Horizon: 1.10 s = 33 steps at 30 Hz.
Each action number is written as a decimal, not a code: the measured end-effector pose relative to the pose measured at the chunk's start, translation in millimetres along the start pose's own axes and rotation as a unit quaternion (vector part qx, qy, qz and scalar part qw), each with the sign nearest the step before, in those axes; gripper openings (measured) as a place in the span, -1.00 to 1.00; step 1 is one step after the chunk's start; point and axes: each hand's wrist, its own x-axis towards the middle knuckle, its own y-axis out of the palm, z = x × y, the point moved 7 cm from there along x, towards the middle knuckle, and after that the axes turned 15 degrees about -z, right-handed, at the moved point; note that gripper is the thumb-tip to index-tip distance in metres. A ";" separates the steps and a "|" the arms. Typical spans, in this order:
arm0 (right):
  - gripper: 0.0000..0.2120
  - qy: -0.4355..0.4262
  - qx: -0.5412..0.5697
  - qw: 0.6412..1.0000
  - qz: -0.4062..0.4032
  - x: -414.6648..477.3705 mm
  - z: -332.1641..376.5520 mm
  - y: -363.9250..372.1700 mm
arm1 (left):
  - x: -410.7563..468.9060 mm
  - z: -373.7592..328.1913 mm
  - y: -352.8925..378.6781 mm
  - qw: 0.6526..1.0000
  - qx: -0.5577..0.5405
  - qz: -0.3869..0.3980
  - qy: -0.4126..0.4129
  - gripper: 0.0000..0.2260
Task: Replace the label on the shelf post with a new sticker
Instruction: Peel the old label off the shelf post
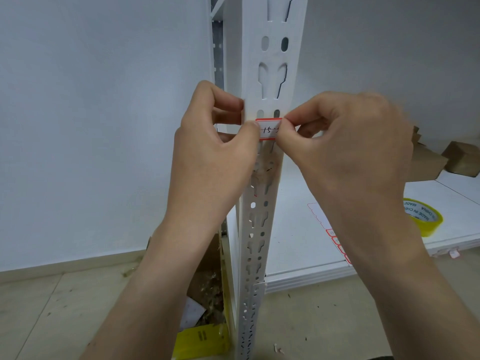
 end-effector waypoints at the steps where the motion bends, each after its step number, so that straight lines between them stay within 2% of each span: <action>1: -0.88 0.002 -0.003 1.000 -0.001 0.5 0.3 0.1 | 0.4 0.3 -0.3 1.000 0.000 0.000 0.000 -0.83; 14: -0.85 -0.008 -0.009 1.000 -0.012 -1.5 5.4 0.3 | 1.2 1.4 -1.0 1.000 -0.001 -0.007 -0.004 -0.83; 19: -0.79 0.001 0.012 1.000 0.002 -2.4 5.0 3.2 | 0.2 1.2 -0.9 1.000 0.006 0.001 0.000 -0.78; 25: -0.72 -0.003 0.020 1.000 -0.007 -3.2 5.5 3.3 | -2.0 2.1 -1.1 1.000 -0.001 -0.006 -0.002 -0.82; 33: -0.85 -0.035 0.052 0.998 -0.019 -8.6 3.9 -1.9 | -5.6 -1.4 -0.6 1.000 0.000 -0.005 0.029 -0.82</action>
